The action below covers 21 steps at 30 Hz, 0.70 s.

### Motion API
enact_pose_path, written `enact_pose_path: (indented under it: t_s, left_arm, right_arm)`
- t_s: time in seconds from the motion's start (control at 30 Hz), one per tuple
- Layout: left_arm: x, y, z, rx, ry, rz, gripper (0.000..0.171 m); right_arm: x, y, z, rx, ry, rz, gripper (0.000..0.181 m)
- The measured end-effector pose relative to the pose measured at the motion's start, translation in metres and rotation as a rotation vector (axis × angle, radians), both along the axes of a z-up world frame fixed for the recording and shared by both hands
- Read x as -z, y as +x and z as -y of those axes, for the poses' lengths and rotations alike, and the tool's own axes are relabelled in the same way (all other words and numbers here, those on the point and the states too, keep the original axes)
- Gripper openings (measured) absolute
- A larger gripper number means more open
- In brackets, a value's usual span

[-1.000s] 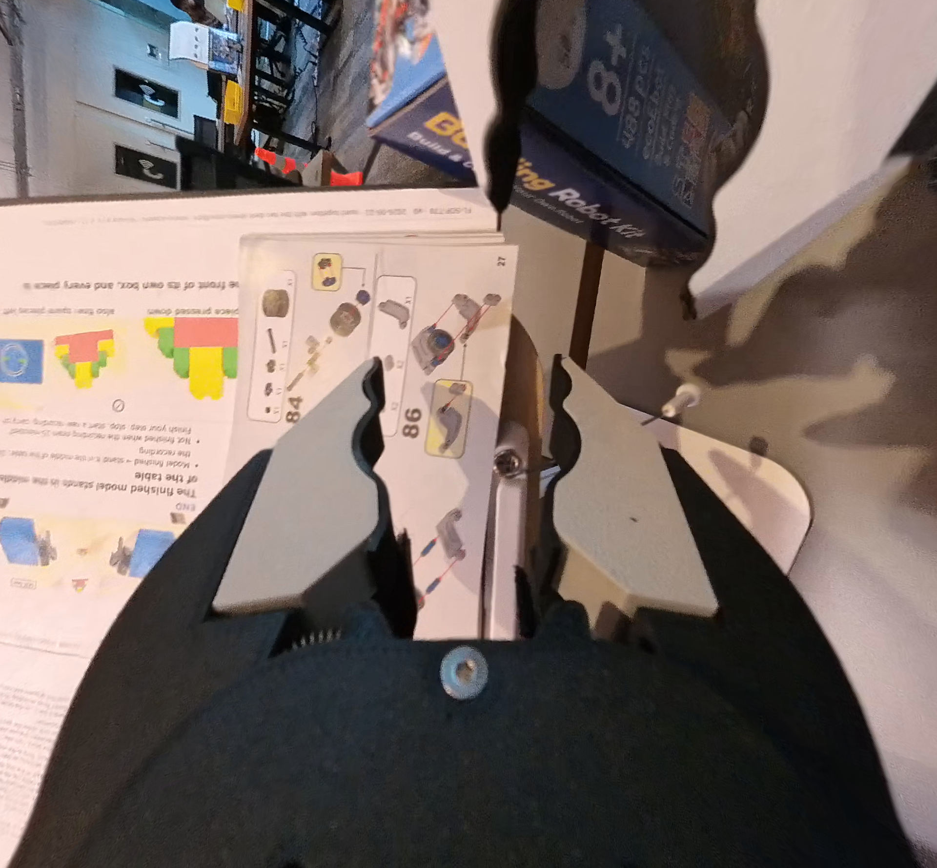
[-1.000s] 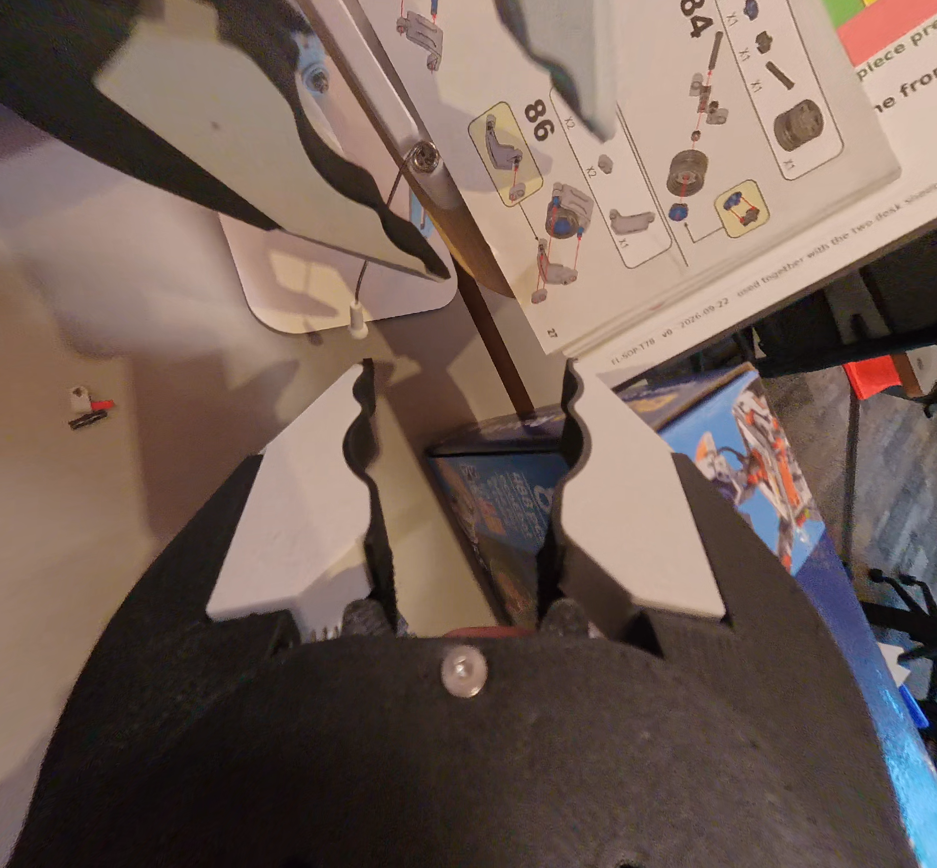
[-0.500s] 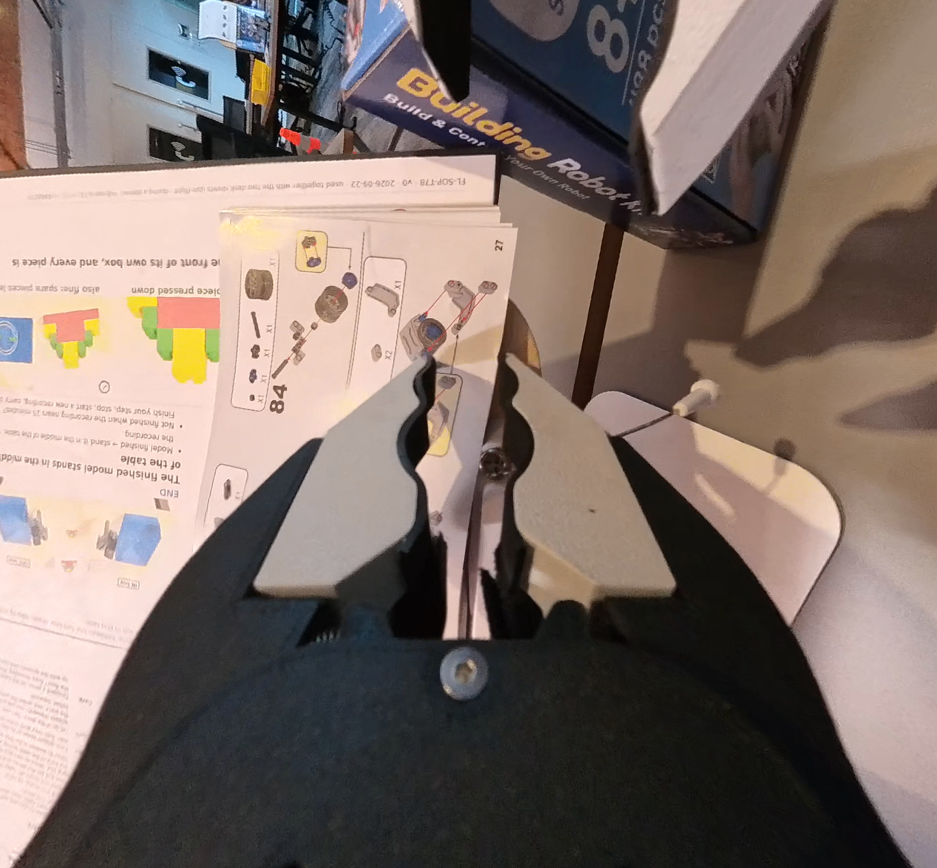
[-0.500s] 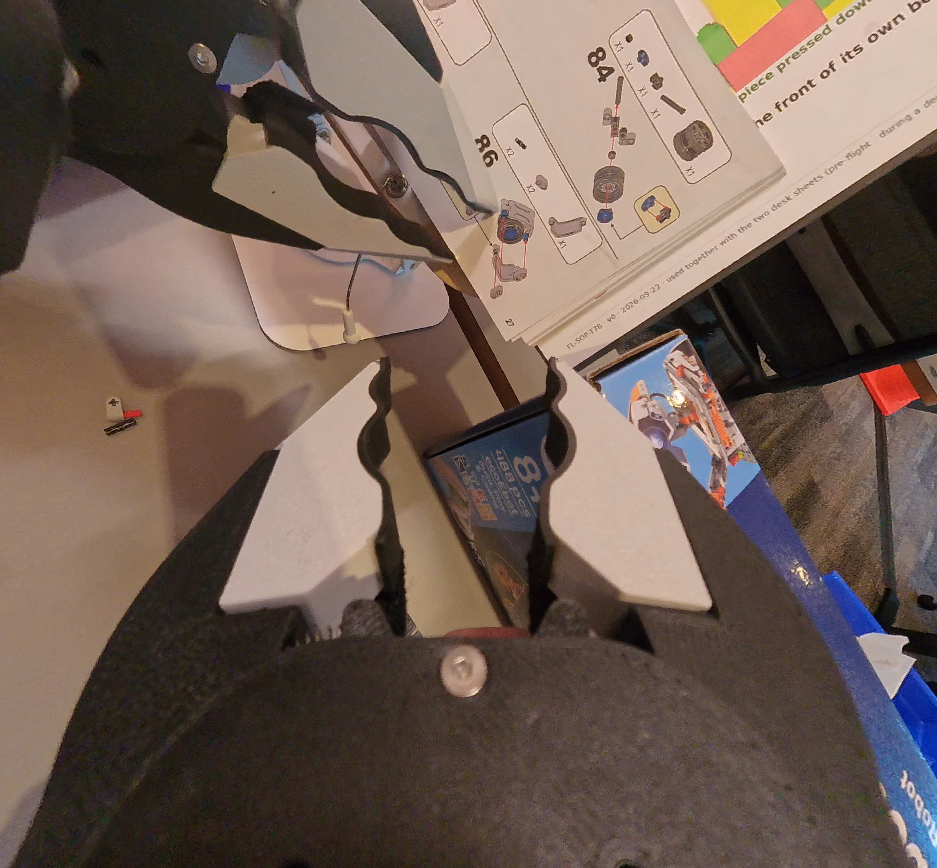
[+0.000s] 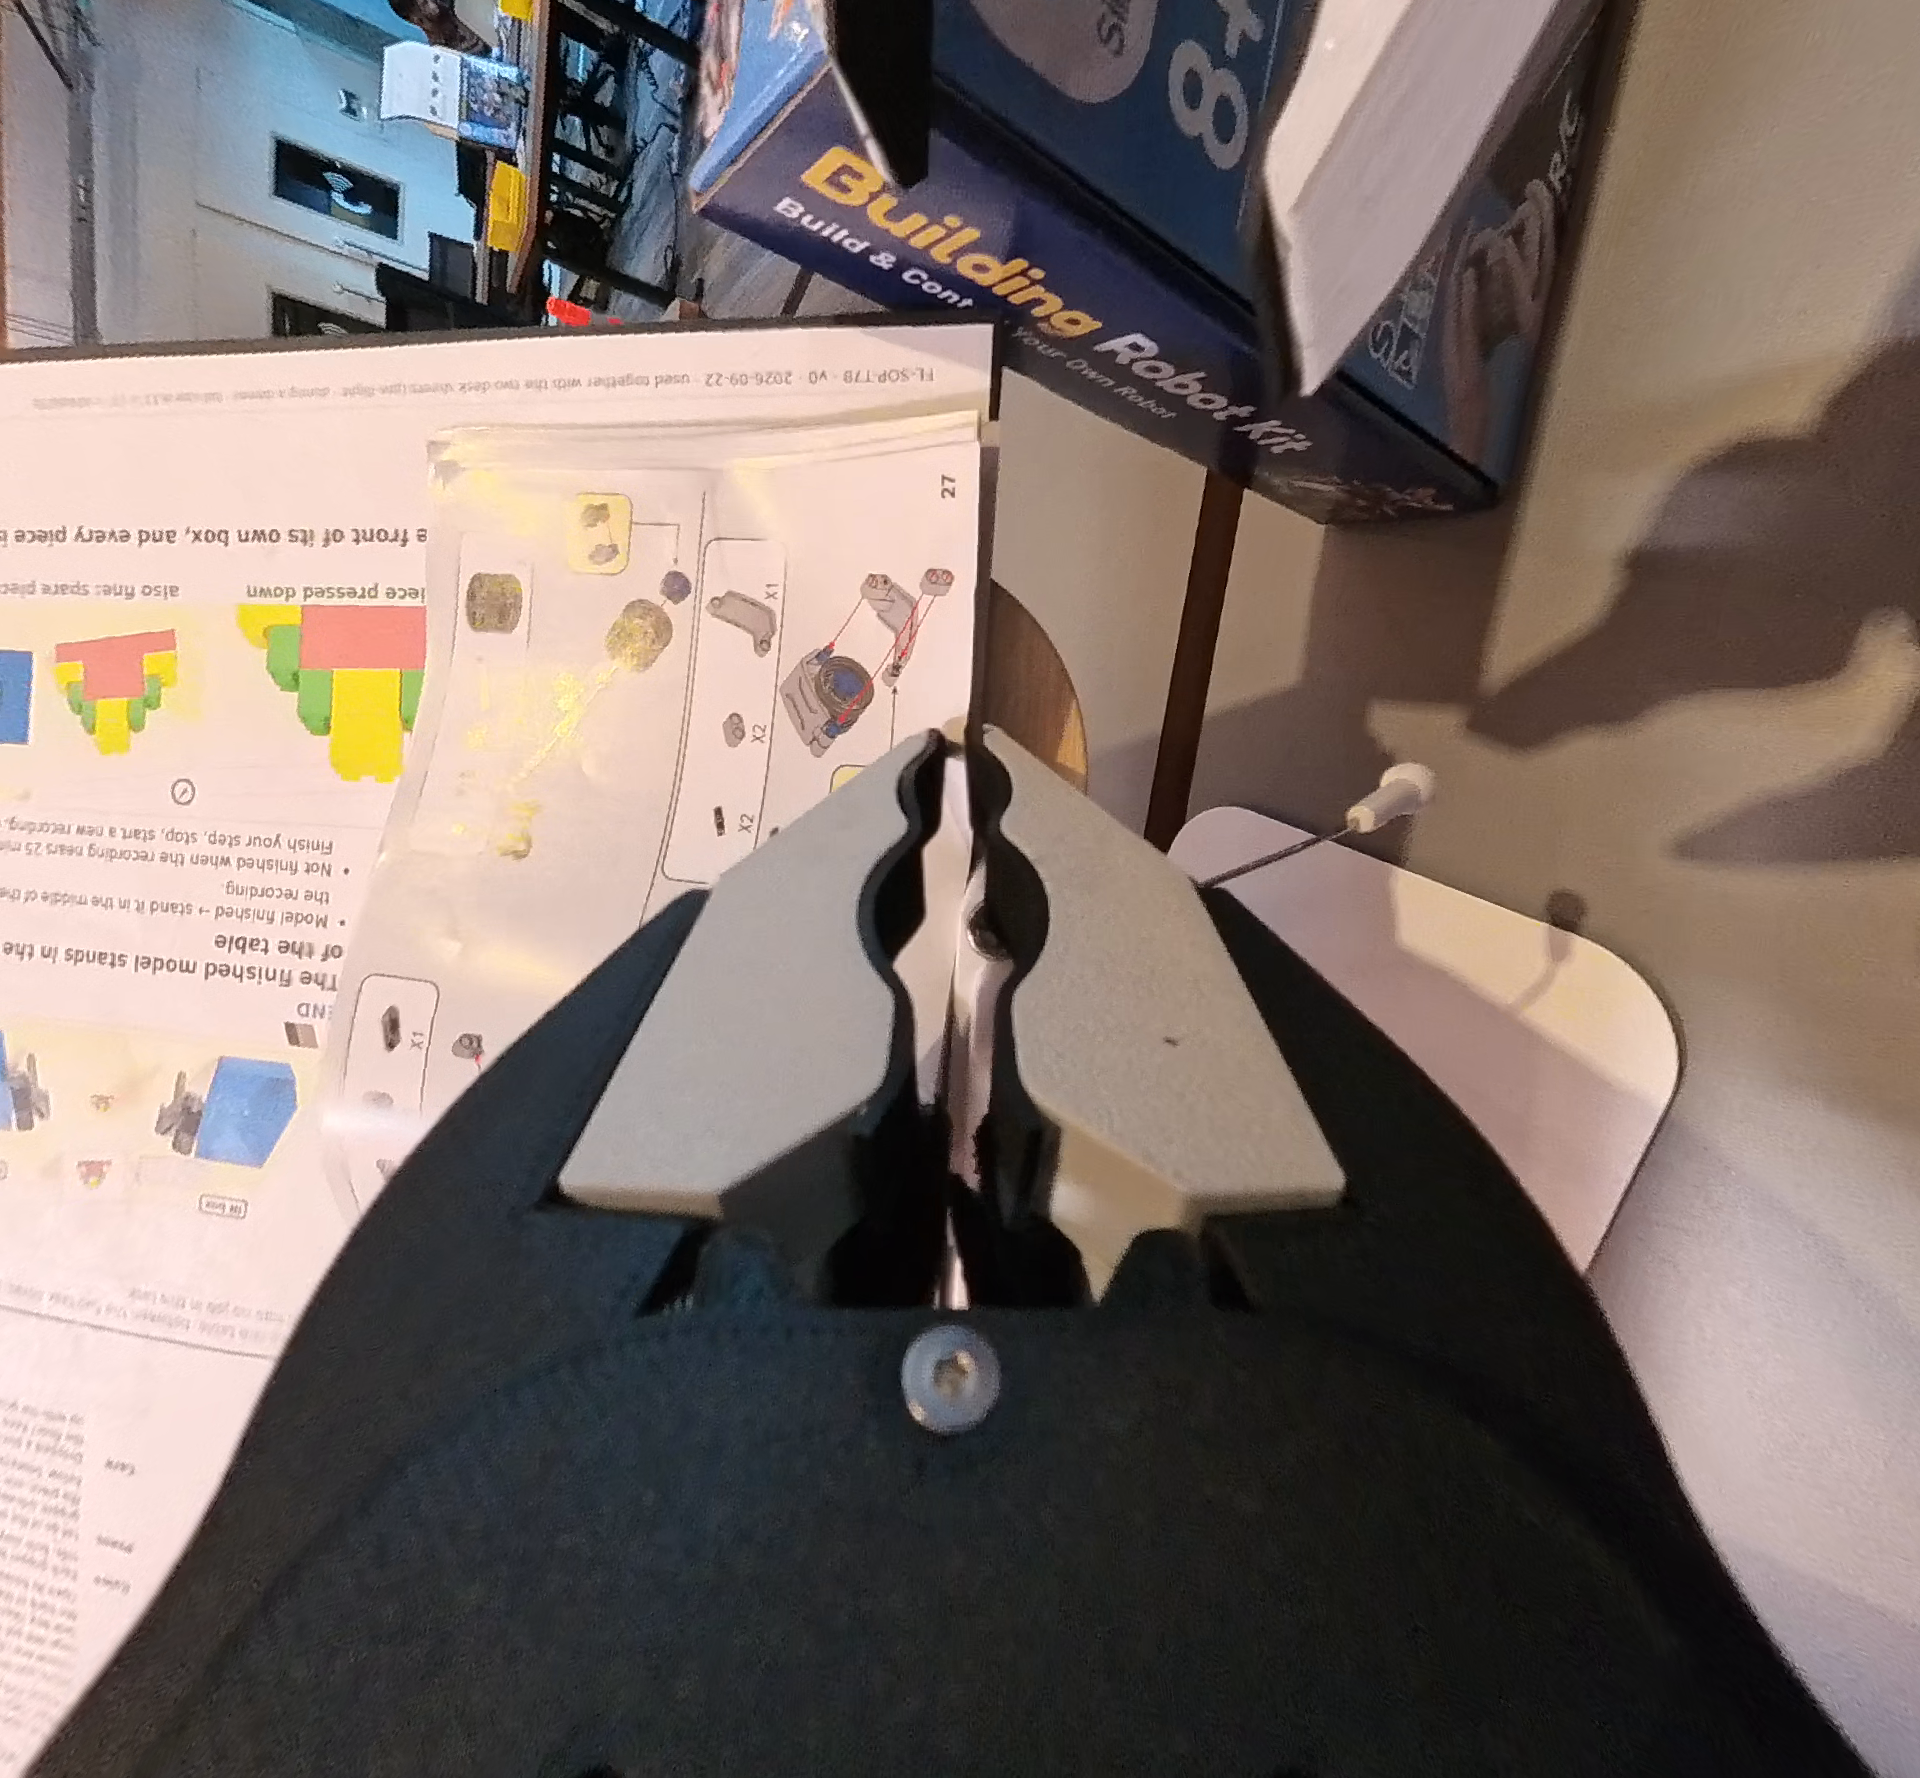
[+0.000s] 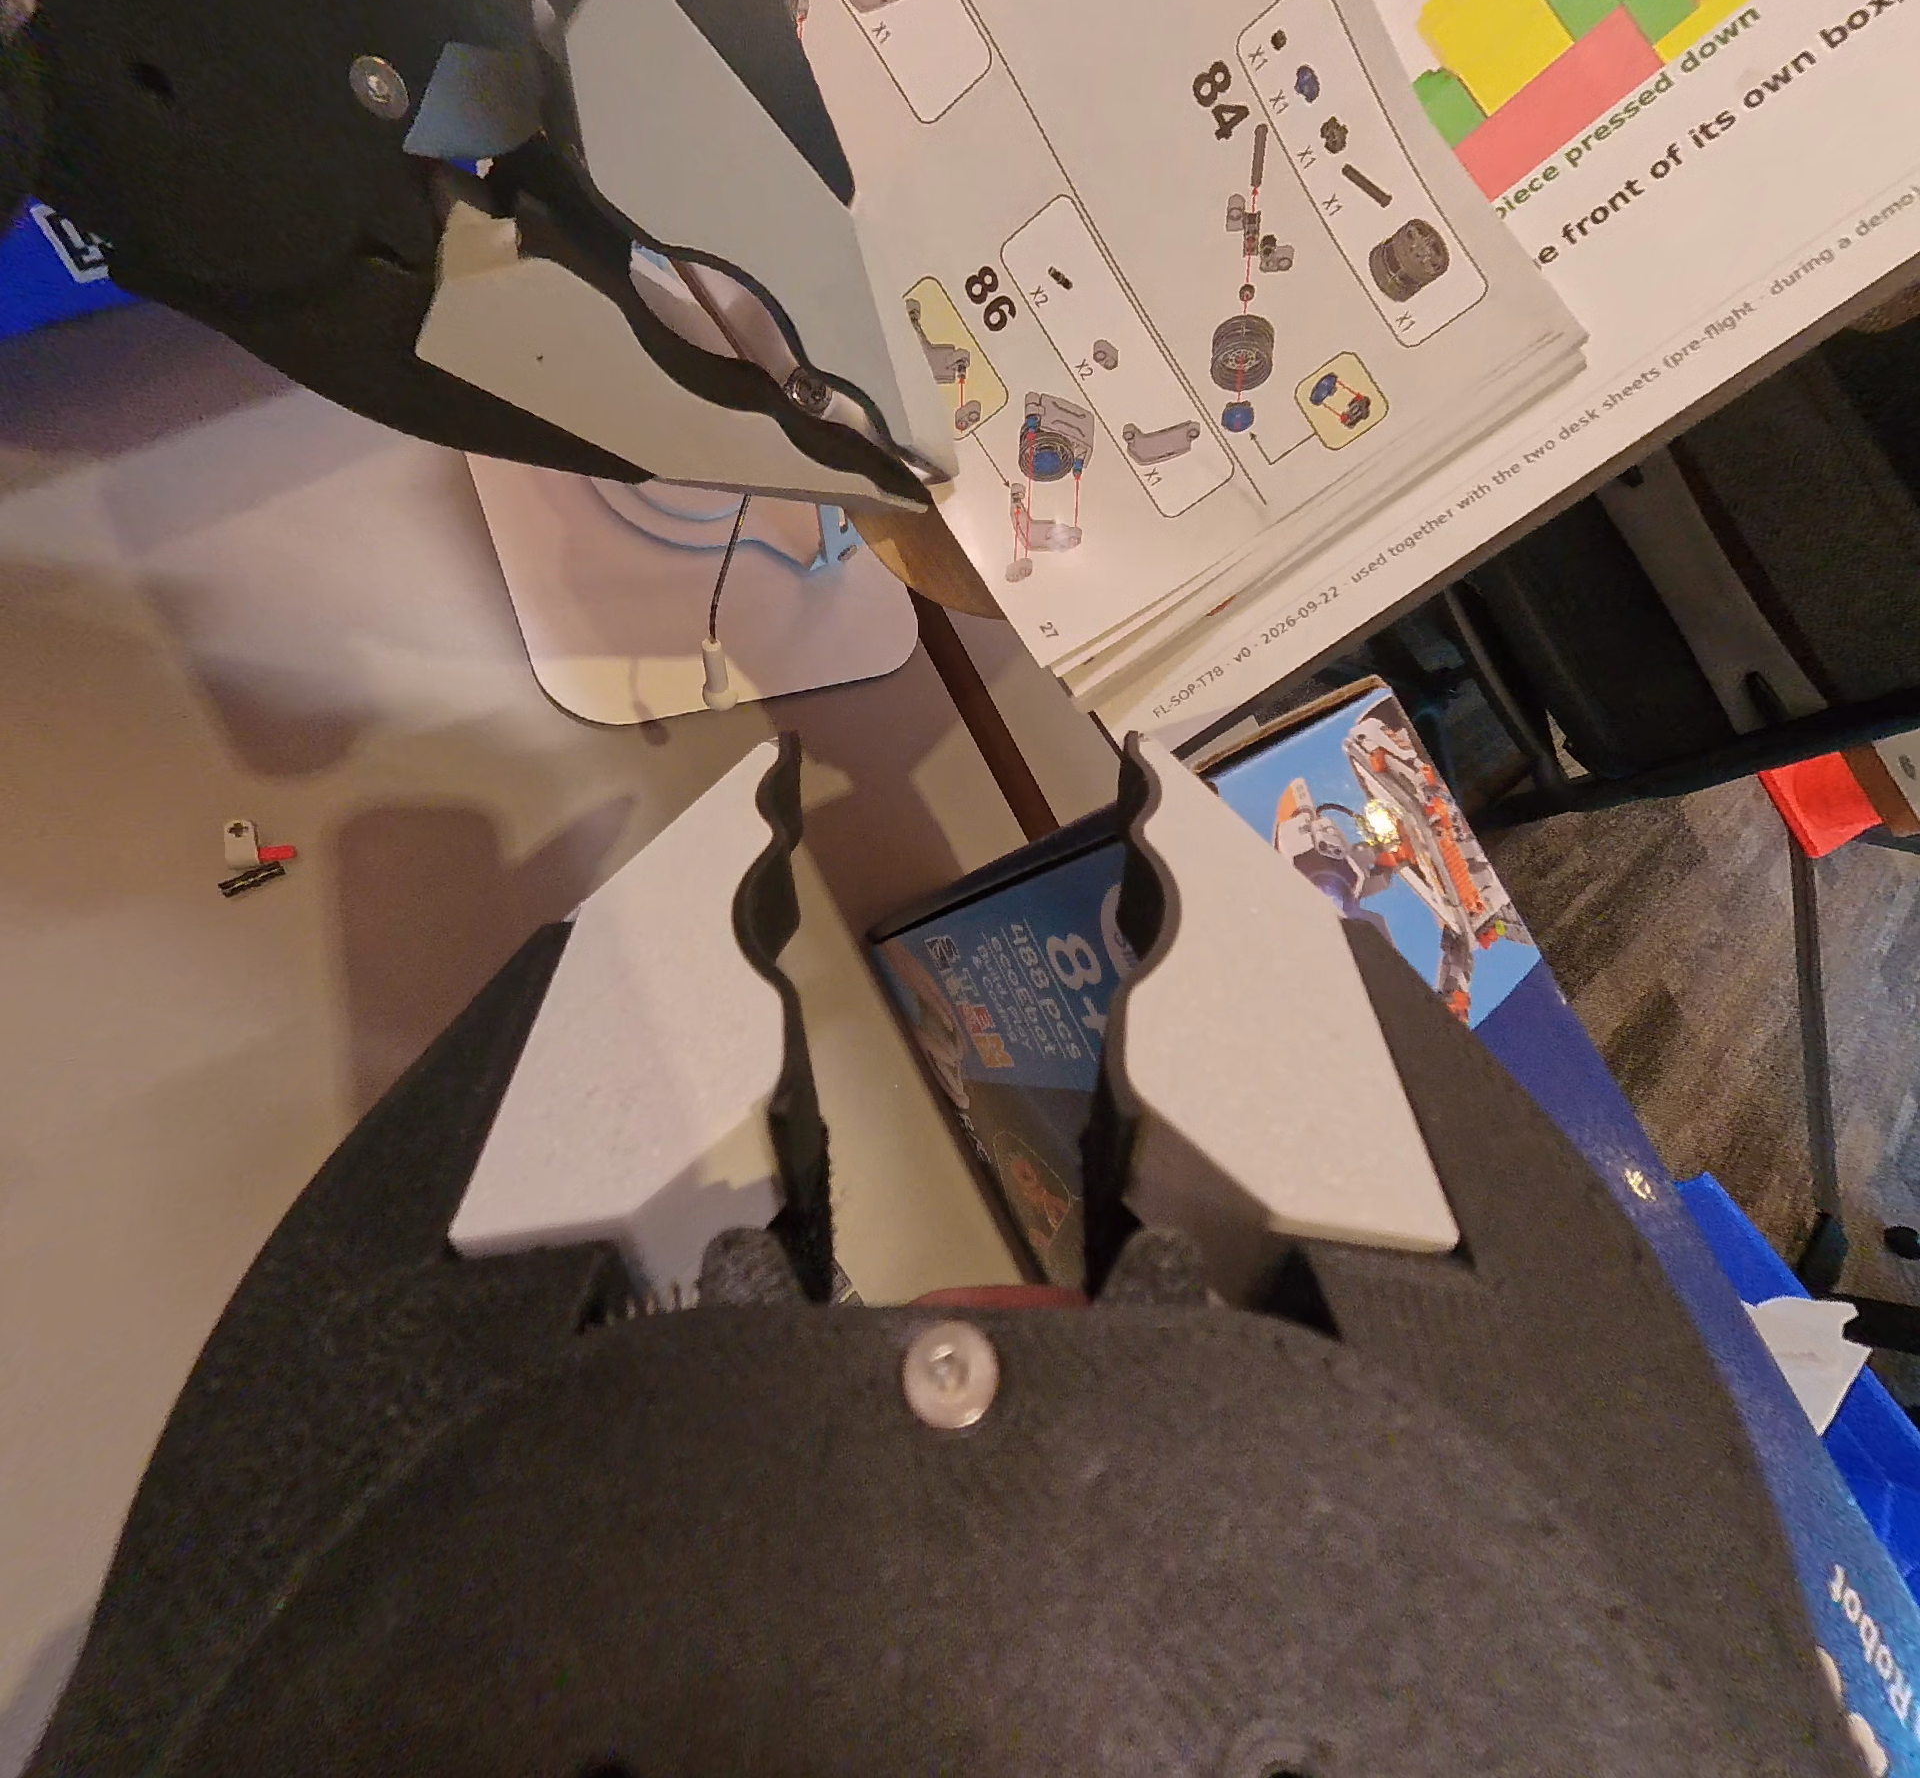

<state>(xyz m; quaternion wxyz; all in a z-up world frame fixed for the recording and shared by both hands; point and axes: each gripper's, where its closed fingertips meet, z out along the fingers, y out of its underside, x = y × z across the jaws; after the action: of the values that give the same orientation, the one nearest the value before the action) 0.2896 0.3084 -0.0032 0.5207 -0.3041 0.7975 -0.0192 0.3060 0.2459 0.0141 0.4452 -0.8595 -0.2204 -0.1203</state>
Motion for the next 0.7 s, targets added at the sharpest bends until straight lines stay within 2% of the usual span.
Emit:
enact_pose_path:
  t_s: [0.33,0.7]
  left_arm:
    - [0.004,-0.003,-0.003,0.006,-0.034,-0.042,0.0]
    - [-0.007,-0.006,-0.002,0.021,-0.084,0.027,0.0]
  right_arm:
    - [0.0,0.0,0.001,-0.006,-0.002,-0.003,0.06]
    - [0.002,-0.001,0.0,-0.009,-0.007,-0.003,0.06]
